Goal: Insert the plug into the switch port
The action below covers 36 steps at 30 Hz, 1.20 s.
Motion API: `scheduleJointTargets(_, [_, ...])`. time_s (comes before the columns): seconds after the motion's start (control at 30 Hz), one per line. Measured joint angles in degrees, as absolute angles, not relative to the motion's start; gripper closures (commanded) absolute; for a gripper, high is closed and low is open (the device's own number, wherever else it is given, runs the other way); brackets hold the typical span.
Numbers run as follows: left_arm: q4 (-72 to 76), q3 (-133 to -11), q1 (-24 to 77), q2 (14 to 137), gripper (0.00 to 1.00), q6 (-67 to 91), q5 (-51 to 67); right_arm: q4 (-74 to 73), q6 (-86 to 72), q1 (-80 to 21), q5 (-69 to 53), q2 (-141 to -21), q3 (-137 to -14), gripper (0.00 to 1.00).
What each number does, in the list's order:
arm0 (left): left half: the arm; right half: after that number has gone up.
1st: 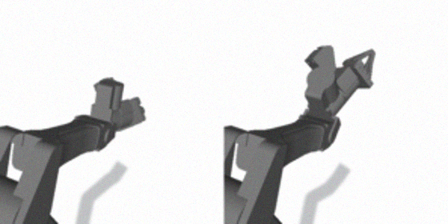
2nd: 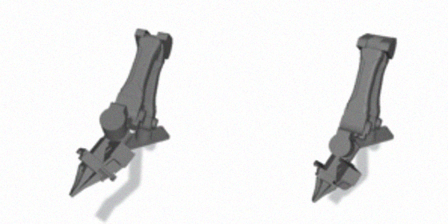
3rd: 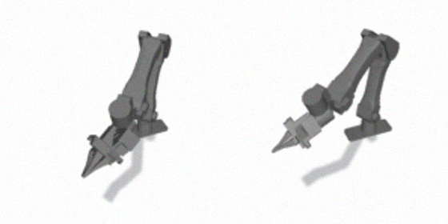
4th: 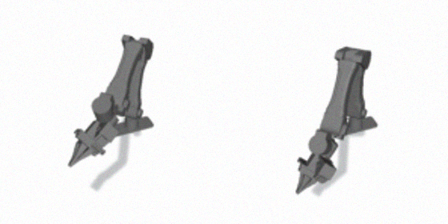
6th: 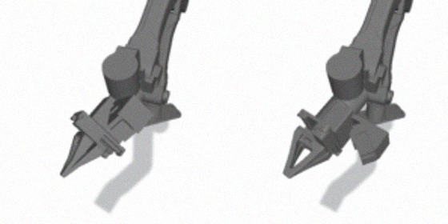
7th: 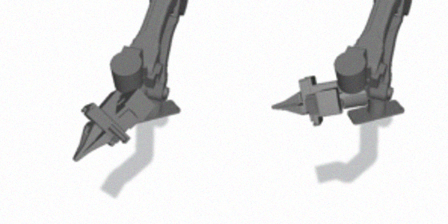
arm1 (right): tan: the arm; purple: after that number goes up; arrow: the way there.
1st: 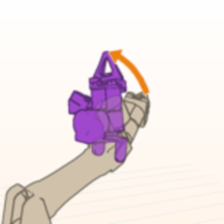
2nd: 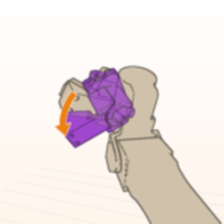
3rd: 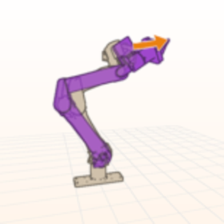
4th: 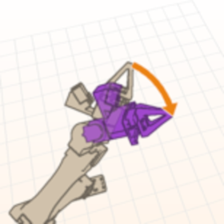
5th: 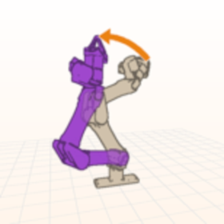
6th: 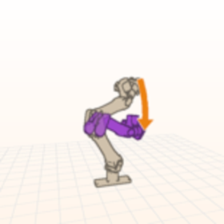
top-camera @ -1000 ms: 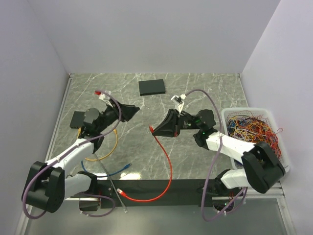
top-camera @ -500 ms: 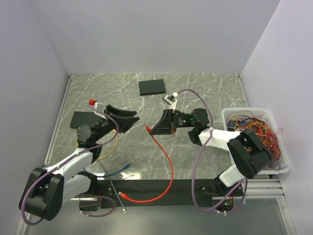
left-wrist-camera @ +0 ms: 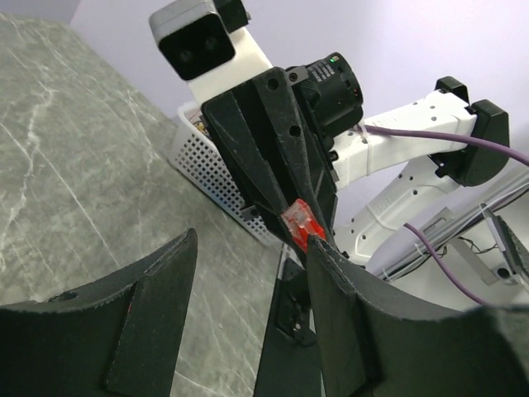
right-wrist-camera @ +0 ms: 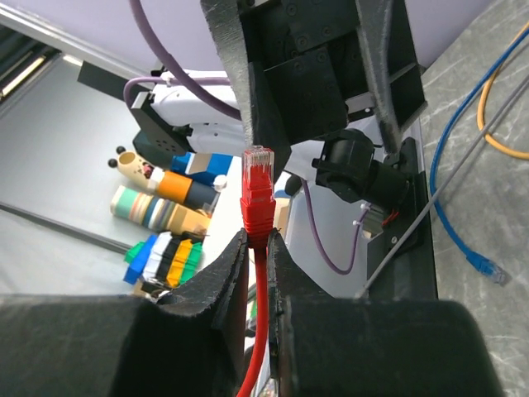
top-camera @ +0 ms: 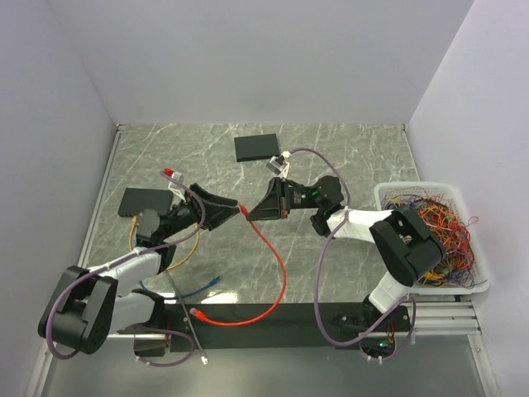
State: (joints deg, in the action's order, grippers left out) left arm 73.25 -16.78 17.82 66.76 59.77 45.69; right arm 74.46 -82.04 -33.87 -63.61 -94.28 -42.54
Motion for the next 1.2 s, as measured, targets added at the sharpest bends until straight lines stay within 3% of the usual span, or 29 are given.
scheduleJointTargets(0.9, [74.35,-16.69,18.00,62.11,0.41,58.22,45.91,74.54,-82.91,-36.32,-63.00,-97.91,-45.01,1.00])
scheduleJointTargets(1.2, [74.37,-16.69,18.04,63.92,0.50,59.59,46.28,74.54,-82.85,-38.41,-61.65,-100.53,-45.98,1.00])
